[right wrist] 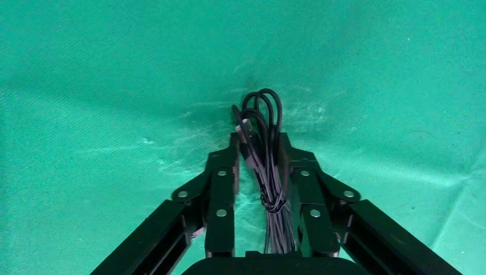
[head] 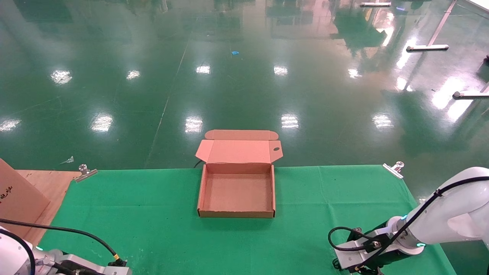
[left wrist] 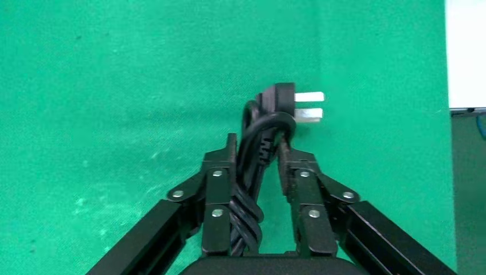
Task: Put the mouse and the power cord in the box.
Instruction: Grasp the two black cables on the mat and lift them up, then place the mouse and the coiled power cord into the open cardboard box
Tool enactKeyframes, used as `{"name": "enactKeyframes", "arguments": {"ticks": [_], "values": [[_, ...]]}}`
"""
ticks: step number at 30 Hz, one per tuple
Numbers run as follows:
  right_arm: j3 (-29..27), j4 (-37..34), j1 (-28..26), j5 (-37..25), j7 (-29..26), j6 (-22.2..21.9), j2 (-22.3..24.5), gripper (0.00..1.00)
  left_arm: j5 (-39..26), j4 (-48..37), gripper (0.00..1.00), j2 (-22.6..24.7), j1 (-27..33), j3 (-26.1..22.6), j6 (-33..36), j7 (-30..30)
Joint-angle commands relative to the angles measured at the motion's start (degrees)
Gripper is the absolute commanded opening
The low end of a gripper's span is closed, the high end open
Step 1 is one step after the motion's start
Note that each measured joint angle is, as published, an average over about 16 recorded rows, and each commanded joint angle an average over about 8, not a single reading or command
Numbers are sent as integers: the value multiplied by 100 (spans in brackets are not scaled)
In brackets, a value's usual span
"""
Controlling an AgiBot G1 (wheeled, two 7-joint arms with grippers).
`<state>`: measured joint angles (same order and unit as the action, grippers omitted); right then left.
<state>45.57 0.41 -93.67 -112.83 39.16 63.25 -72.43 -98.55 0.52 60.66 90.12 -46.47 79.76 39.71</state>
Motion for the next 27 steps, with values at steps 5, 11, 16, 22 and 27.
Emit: {"name": "enactKeyframes", "arguments": {"ticks": [5, 11, 16, 22, 27], "values": [[-13, -18, -12, 19, 22, 40, 31, 0, 6, -25, 0, -17, 1, 4, 84, 28], [-72, 16, -135, 103, 47, 77, 88, 0, 5, -11, 0, -88, 169, 3, 185, 22], [-146, 71, -366, 207, 81, 196, 164, 0, 6, 24, 0, -145, 377, 4, 320, 27], [-237, 186, -865, 338, 97, 496, 236, 0, 27, 115, 0, -157, 803, 19, 526, -9], [-293, 303, -1360, 416, 18, 745, 184, 0, 53, 245, 0, -56, 1341, 41, 653, -94]]}}
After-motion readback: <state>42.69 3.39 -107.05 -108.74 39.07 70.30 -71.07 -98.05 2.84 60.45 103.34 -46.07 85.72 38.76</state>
